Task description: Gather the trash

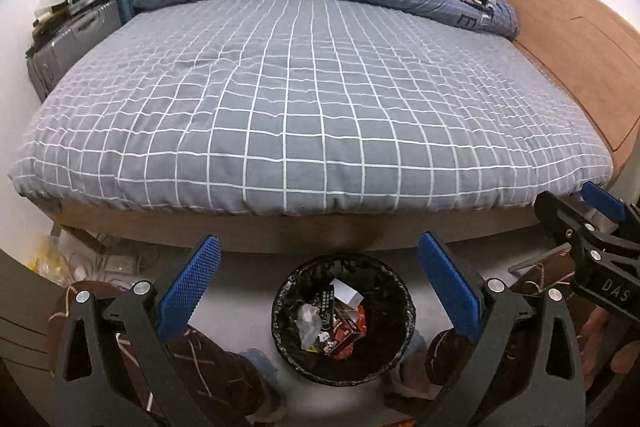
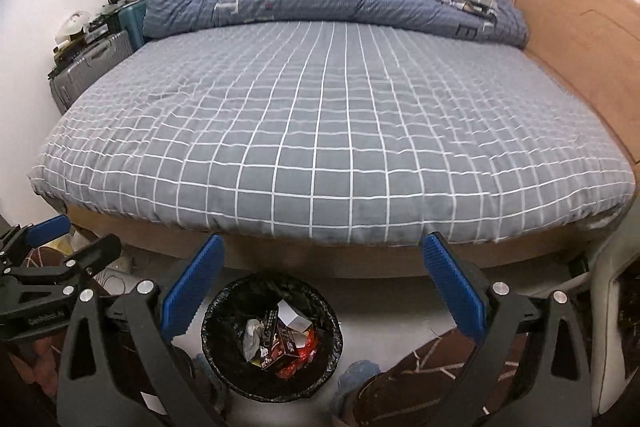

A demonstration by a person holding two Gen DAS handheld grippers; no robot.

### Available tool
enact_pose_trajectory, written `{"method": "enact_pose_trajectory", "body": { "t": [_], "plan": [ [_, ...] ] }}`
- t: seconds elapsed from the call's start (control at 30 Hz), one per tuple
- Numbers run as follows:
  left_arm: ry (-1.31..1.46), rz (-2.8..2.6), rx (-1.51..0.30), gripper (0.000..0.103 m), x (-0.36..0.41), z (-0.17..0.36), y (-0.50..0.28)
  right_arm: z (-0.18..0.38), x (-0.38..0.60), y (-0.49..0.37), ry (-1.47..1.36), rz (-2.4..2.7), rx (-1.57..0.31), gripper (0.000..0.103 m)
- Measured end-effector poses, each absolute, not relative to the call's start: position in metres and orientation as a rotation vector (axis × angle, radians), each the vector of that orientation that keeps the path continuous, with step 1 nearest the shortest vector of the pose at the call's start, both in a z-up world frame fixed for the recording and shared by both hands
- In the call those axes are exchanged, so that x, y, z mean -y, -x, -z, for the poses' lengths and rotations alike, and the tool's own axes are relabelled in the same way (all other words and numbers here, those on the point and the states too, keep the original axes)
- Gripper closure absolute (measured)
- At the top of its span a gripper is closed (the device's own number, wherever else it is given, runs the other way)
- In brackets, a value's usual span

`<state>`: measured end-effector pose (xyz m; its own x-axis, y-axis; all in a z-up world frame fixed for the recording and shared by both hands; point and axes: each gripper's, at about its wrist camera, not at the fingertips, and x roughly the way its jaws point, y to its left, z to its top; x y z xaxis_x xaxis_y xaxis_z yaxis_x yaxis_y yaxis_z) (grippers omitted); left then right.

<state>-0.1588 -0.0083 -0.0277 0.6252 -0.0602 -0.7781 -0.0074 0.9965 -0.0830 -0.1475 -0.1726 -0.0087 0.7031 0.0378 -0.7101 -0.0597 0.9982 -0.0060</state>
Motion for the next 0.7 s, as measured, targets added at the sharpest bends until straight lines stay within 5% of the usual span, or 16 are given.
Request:
{"method": "enact_pose_trajectory", "body": {
  "t": [0.7],
  "plan": [
    [0.062, 0.023, -0.829, 0.006, 0.01, -0.004, 0.203, -0.022, 0.173, 0.188, 0.015, -0.048, -0.733, 0.007]
  ]
}}
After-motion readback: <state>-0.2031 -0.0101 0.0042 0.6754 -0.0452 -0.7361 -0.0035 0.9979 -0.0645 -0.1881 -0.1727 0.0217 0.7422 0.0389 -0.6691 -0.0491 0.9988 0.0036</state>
